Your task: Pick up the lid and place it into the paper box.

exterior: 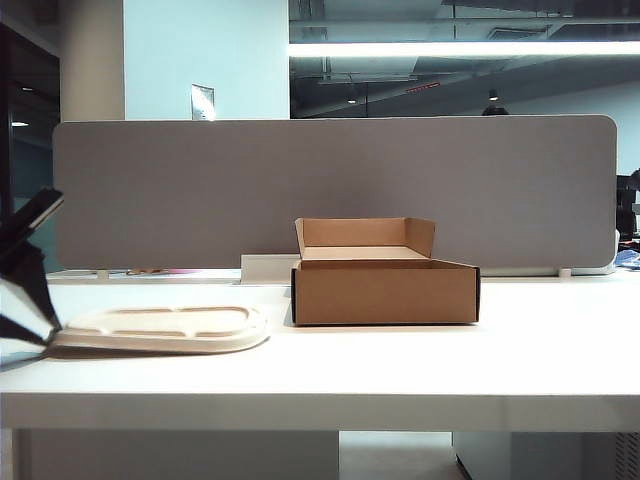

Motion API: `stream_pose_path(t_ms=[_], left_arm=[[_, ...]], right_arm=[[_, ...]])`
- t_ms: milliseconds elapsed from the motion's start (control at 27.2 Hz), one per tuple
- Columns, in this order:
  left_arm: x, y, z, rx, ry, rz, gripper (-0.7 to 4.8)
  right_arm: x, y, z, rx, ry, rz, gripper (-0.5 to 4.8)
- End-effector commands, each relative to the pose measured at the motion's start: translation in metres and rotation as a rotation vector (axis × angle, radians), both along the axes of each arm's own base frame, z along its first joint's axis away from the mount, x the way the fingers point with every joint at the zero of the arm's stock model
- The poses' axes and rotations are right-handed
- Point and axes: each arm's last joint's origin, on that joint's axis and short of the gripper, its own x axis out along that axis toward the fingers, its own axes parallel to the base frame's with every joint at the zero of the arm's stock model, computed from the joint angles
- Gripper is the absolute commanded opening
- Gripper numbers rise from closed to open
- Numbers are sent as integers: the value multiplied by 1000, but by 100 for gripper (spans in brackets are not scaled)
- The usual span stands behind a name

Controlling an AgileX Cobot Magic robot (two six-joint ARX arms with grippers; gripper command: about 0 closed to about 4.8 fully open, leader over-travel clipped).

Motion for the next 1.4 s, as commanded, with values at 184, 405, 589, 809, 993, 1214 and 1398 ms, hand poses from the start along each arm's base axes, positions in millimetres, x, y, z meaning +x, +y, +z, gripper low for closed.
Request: stream_pose_path(t_ms=[184,405,589,809,993,1214,1398], left_arm=[[4,0,5,-14,-59,-13,17],[11,-4,18,-91,-213,-100,15],[18,-7,31,-137,-286,-170,10],[28,-8,46,-135,-342,-181,-6],[26,-7,40,-54,-309,-188,-5],[21,-5,30,17,-205,-147,105],[21,-3,28,87,-203,-112,117]], right_arm=[[0,0,-1,1,-7,3,-8],[0,0,-1,1,-7,3,-8],[0,0,-1,1,-7,3,-8],[0,0,-1,1,-7,3,-8],[0,0,-1,1,-6,3,-8],[0,0,-1,1,-6,3,-8],[0,0,-1,0,-6,1,-8]])
